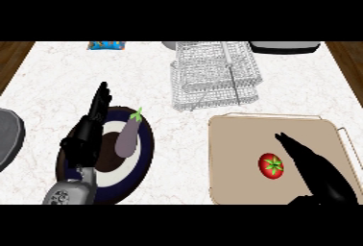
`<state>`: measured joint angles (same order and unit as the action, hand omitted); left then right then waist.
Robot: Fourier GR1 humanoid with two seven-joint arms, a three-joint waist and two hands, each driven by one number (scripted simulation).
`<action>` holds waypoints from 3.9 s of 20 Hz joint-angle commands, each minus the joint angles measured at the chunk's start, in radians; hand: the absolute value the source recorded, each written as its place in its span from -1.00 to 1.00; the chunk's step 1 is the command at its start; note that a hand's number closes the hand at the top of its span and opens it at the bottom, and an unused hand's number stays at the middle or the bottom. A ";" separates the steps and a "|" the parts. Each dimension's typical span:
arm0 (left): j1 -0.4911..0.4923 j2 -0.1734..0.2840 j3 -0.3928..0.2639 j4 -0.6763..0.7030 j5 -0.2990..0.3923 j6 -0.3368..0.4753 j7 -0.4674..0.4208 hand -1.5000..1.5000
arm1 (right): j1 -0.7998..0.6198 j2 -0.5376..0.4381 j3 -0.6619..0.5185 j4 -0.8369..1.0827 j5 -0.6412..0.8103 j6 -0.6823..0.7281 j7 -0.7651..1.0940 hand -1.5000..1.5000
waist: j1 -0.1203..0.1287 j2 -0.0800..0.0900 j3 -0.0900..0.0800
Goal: Pick the tomato from the tray and place it in the tiered basket
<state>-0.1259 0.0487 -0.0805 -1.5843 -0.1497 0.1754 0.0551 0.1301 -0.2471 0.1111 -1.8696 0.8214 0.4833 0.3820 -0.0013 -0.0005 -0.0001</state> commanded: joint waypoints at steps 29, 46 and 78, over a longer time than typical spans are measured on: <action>-0.019 -0.042 -0.015 0.040 -0.024 -0.028 -0.019 0.00 | -0.210 0.233 0.331 0.360 0.544 -0.223 0.121 1.00 | 0.043 0.005 -0.003; -0.018 -0.030 -0.002 0.051 -0.028 -0.013 -0.020 0.00 | -0.810 0.246 0.642 0.395 0.217 -0.073 0.901 1.00 | 0.026 -0.003 -0.001; -0.004 -0.047 -0.013 0.077 -0.038 0.012 -0.078 0.00 | -1.422 0.228 0.071 0.734 0.203 -0.145 0.731 1.00 | 0.015 0.005 -0.001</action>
<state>-0.1343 0.0222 -0.0742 -1.5448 -0.1713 0.1575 0.0225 -1.2500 -0.0266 0.2110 -1.2496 0.9790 0.3902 1.0615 0.0162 0.0015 -0.0010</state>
